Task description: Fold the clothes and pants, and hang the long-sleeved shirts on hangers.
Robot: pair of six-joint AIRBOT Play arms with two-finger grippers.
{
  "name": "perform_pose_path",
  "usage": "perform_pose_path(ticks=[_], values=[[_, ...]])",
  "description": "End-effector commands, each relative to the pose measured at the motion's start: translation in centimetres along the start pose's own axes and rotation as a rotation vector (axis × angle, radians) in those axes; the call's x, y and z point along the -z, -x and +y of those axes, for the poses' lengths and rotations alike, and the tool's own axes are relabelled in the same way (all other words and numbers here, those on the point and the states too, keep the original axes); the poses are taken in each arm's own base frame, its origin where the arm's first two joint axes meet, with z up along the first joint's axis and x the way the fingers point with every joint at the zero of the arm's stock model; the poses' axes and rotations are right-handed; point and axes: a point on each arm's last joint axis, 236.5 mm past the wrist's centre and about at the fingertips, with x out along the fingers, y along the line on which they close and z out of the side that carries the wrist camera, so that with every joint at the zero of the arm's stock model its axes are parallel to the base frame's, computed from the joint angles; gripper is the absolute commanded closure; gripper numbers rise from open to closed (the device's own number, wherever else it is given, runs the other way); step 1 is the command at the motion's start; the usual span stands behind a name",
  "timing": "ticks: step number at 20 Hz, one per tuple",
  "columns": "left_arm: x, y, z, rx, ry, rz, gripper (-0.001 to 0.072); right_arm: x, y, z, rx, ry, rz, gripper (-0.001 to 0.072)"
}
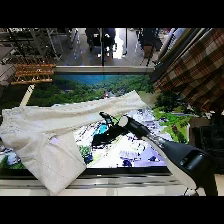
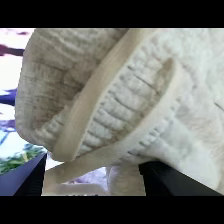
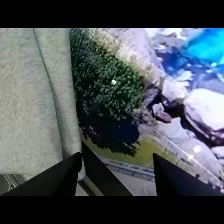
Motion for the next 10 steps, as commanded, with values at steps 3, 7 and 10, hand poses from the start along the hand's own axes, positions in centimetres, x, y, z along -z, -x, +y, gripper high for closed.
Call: perform_pose_path(ticks=[3,7,10], values=[[-3.1,4.5,-0.3,-0.037,-0.065,-0.181,0.0057,-1.5,-5.0,4.0,-0.078,0.044,0.004,0.0186],[-3.8,4.4,0.4,-0.058,-0.153,-0.207,0.0001,-2.3,-7.0,4.9,-0.095,0.056,0.011,0.0185],[-4.0,1.6,-1.2,0.063,-0.209,-0.193,0.0000,-2.6,-7.0,3.4,-0.056,0.051,0.012,0.0185]])
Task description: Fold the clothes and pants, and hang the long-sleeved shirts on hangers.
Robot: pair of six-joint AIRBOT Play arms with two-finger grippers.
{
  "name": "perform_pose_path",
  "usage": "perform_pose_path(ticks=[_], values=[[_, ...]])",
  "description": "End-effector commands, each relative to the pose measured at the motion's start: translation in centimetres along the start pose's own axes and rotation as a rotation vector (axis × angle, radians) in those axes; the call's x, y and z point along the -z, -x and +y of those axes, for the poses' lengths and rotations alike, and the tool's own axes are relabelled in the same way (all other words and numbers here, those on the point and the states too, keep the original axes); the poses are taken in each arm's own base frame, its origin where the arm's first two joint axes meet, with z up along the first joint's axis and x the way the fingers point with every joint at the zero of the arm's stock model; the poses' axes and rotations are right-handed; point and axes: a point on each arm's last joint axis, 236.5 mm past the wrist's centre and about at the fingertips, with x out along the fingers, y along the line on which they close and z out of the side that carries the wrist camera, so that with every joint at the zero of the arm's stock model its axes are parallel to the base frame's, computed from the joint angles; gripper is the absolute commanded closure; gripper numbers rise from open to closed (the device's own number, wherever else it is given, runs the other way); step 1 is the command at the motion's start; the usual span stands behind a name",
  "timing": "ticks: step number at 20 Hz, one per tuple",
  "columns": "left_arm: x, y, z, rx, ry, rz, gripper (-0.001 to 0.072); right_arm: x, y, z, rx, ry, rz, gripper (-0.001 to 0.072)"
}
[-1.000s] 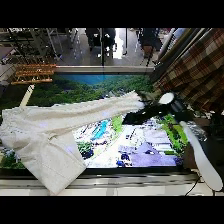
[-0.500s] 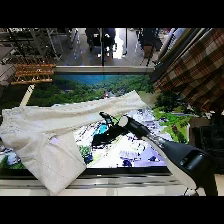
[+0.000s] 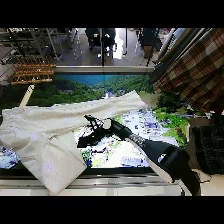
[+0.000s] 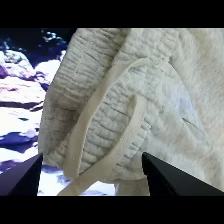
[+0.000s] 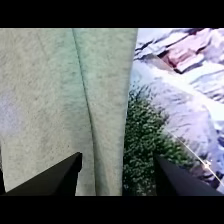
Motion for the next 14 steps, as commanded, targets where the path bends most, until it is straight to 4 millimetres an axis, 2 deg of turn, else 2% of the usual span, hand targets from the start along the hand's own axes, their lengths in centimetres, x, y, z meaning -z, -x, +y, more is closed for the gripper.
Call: perform_pose_path(ticks=[1,5,9,10,11,12,14], values=[[-0.5,-2.2,-1.8,0.130,-0.069,-0.028,0.0000,-0.4,-0.2,-1.4,0.047,-0.007,0.002,0.0185],[-0.4,-3.5,-2.9,0.179,-0.099,-0.023,0.0005,0.0,-0.7,-1.2,0.045,-0.008,0.013,0.0191],[-0.1,-3.6,-3.3,0.190,-0.110,-0.008,0.0017,1.7,-3.6,-0.2,0.002,-0.039,0.062,0.0207],[-0.1,-3.7,-3.4,0.190,-0.110,-0.008,0.0019,1.9,-4.1,0.3,-0.012,-0.041,0.068,0.0237],[0.0,-3.7,-3.4,0.191,-0.110,-0.007,0.0038,1.9,-4.5,0.7,-0.017,-0.034,0.068,0.0307],[0.1,-3.7,-3.5,0.191,-0.113,-0.002,0.0158,1.8,-4.7,1.0,-0.017,-0.023,0.063,0.0390],[1.1,-3.8,-3.7,0.198,-0.129,0.041,0.0600,1.1,-4.5,1.3,-0.016,-0.009,0.042,0.0680]])
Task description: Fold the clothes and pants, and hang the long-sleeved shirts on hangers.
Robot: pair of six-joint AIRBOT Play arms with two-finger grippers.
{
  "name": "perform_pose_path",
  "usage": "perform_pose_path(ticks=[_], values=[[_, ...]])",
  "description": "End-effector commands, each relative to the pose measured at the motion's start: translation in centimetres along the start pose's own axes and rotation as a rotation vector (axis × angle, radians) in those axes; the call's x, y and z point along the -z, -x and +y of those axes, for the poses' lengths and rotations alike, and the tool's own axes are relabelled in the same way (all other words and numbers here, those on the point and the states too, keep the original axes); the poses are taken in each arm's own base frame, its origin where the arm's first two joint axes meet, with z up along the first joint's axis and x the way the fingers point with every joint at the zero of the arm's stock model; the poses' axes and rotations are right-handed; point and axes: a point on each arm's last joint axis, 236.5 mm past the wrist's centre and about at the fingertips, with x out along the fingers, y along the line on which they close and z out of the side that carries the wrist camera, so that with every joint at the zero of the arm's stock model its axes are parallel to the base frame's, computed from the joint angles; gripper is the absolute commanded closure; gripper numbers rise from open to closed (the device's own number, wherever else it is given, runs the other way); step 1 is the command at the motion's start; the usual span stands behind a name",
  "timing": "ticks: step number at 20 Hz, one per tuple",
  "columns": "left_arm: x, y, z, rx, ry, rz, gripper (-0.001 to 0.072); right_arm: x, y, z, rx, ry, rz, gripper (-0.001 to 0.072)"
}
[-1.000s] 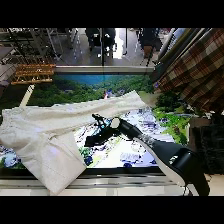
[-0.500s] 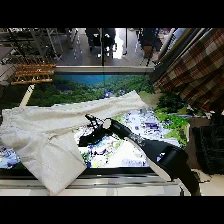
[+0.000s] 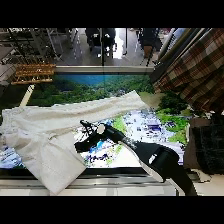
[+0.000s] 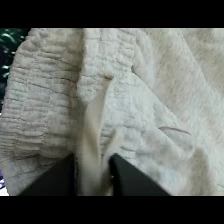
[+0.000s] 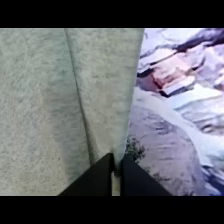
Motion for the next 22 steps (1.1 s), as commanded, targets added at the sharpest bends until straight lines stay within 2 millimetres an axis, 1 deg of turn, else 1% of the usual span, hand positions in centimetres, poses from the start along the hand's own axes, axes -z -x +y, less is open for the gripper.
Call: perform_pose_path(ticks=[1,2,3,4,5,6,7,8,9,10,11,12,13,14,15,16,17,18,19,20,21,22], values=[[1.5,-0.3,-0.9,0.037,-0.010,0.065,0.0671,-1.1,0.3,1.1,-0.016,0.016,-0.034,0.0680],[1.9,-0.2,-1.2,0.050,0.005,0.082,0.0672,-1.6,1.3,0.6,0.013,0.042,-0.049,0.0681],[1.8,0.0,-1.7,0.066,0.039,0.079,0.0673,-2.0,2.9,-0.3,0.080,0.076,-0.055,0.0682],[1.2,0.6,-2.3,0.090,0.066,0.056,0.0674,-2.0,5.0,-1.9,0.182,0.103,-0.049,0.0682],[0.3,1.7,-3.4,0.118,0.061,0.031,0.0675,-1.8,7.7,-4.0,0.316,0.118,-0.030,0.0682],[-0.7,3.1,-4.3,0.127,0.049,0.012,0.0675,-0.8,11.4,-6.4,0.475,0.127,0.008,0.0682],[-2.0,5.0,-5.2,0.117,0.040,-0.012,0.0675,0.8,15.4,-8.3,0.624,0.126,0.066,0.0682],[-3.4,7.1,-6.4,0.109,0.017,-0.039,0.0675,2.8,18.9,-9.0,0.732,0.129,0.129,0.0682],[-4.6,9.2,-7.6,0.103,-0.019,-0.067,0.0675,5.0,22.2,-8.9,0.806,0.116,0.190,0.0682],[-5.9,11.2,-8.8,0.096,-0.061,-0.097,0.0675,7.3,25.3,-7.6,0.845,0.092,0.234,0.0682],[-7.1,12.7,-9.6,0.085,-0.093,-0.131,0.0675,8.8,27.9,-5.4,0.860,0.082,0.223,0.0682],[-8.0,13.6,-10.2,0.068,-0.117,-0.154,0.0675,9.3,30.2,-2.8,0.855,0.101,0.159,0.0682],[-8.2,13.6,-10.3,0.050,-0.124,-0.152,0.0675,8.8,32.4,0.1,0.837,0.127,0.040,0.0682],[-7.7,13.0,-10.1,0.031,-0.132,-0.125,0.0675,7.6,34.6,3.6,0.797,0.171,-0.116,0.0682],[-6.8,11.5,-9.8,0.008,-0.140,-0.062,0.0675,5.8,36.5,6.8,0.753,0.242,-0.268,0.0682],[-5.6,9.8,-9.8,-0.004,-0.154,0.010,0.0674,3.9,37.9,8.6,0.728,0.290,-0.377,0.0682],[-4.1,7.8,-9.7,-0.017,-0.173,0.097,0.0673,2.0,39.0,8.6,0.737,0.323,-0.440,0.0682],[-2.8,5.7,-9.6,-0.032,-0.195,0.175,0.0672,0.1,39.2,7.0,0.756,0.314,-0.461,0.0681],[-2.0,4.0,-9.4,-0.052,-0.211,0.230,0.0651,-1.5,39.2,3.6,0.784,0.249,-0.447,0.0680],[-1.3,2.5,-9.2,-0.071,-0.211,0.270,0.0526,-2.7,39.0,-0.1,0.808,0.178,-0.417,0.0678],[-1.1,1.4,-8.9,-0.088,-0.212,0.285,0.0380,-4.0,39.1,-4.4,0.828,0.103,-0.402,0.0580],[-1.2,0.7,-8.7,-0.102,-0.196,0.286,0.0280,-5.1,39.2,-8.1,0.830,0.064,-0.392,0.0349]])
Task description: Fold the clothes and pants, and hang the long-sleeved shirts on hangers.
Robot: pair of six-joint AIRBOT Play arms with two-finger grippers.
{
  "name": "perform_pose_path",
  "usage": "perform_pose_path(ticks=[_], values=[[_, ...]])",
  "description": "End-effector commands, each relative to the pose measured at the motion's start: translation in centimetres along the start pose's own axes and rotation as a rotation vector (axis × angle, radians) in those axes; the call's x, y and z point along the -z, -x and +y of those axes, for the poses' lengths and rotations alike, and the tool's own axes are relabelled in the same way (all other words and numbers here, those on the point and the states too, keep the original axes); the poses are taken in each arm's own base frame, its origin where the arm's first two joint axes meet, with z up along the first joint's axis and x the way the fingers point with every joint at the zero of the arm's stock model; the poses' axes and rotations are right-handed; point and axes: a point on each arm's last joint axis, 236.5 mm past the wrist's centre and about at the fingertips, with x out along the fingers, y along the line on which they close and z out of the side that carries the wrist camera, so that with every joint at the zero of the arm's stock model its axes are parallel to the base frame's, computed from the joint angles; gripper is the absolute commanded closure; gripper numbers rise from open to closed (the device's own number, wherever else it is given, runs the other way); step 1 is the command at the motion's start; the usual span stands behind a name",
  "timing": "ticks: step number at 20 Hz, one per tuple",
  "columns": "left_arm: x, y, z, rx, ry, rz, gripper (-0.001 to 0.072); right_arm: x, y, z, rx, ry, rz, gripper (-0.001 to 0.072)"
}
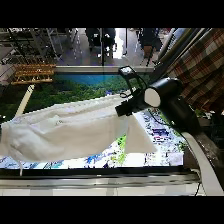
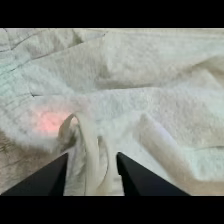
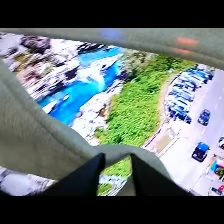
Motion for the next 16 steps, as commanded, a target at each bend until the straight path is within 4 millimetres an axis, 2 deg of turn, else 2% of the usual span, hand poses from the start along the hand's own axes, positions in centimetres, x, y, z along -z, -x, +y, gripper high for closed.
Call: perform_pose_path(ticks=[1,3,4,5,6,8,11,15,16], values=[[1.0,-3.6,1.1,-0.076,0.018,0.100,0.0261,-1.5,-7.8,-8.9,0.046,-0.142,0.017,0.0170],[1.7,-3.3,2.9,-0.131,0.068,0.118,0.0262,0.2,-11.1,-14.0,0.025,-0.295,0.073,0.0173],[2.7,-2.7,4.3,-0.173,0.115,0.148,0.0262,1.7,-11.8,-15.5,-0.007,-0.352,0.120,0.0177],[4.1,-2.0,5.3,-0.195,0.165,0.192,0.0262,3.3,-11.9,-16.2,-0.056,-0.376,0.164,0.0222],[5.7,-1.5,5.7,-0.188,0.214,0.238,0.0263,4.8,-11.7,-16.2,-0.101,-0.390,0.202,0.0228],[7.8,-1.3,5.4,-0.128,0.280,0.271,0.0347,8.4,-11.0,-15.1,-0.147,-0.366,0.285,0.0245],[11.3,-2.0,4.0,-0.060,0.350,0.274,0.0347,13.2,-10.1,-10.6,-0.200,-0.300,0.324,0.0245],[16.2,-3.1,3.7,-0.122,0.407,0.182,0.0324,18.6,-9.6,-5.5,-0.213,-0.128,0.312,0.0245],[17.4,-3.2,3.7,-0.141,0.419,0.163,0.0266,20.2,-9.5,-5.3,-0.190,-0.067,0.336,0.0245]])
